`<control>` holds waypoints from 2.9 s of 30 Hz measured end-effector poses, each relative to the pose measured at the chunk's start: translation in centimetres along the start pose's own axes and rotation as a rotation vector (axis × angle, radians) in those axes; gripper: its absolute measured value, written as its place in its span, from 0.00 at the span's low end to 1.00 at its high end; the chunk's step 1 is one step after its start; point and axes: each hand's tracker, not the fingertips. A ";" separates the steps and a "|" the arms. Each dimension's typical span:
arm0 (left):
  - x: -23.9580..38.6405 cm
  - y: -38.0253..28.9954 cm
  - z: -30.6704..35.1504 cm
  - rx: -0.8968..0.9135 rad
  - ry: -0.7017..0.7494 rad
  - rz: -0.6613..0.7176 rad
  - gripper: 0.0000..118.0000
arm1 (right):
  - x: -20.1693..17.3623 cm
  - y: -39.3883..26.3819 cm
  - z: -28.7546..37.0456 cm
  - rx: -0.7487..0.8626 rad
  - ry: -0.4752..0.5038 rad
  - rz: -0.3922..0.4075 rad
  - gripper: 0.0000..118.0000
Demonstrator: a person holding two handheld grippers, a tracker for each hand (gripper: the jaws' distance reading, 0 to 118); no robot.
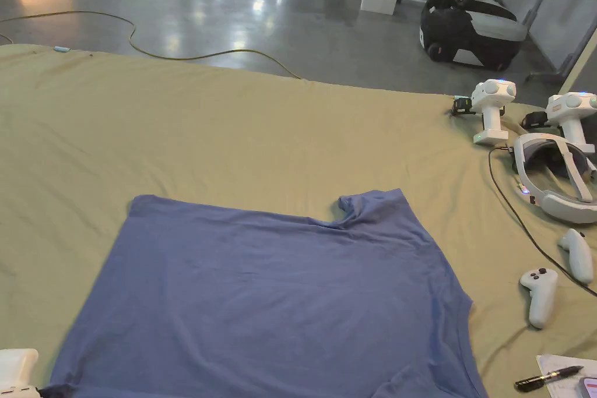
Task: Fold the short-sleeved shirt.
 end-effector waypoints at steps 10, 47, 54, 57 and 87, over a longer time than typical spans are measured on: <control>-0.3 1.1 2.8 0.111 -0.043 0.003 0.08 | -1.3 1.2 4.9 0.052 -0.045 0.080 0.05; 3.3 17.4 0.5 0.342 -0.109 0.001 0.43 | -4.4 17.8 1.9 0.486 -0.061 0.009 0.52; 6.0 14.1 5.6 0.658 -0.089 -0.075 0.42 | -10.0 15.3 8.7 0.896 -0.056 -0.014 0.51; 7.1 12.4 7.1 0.764 -0.043 -0.069 0.39 | -12.2 14.1 10.2 1.006 -0.078 0.000 0.46; -2.2 15.4 -4.4 0.080 -0.066 0.003 0.34 | -12.1 10.0 8.4 0.892 -0.074 0.077 0.00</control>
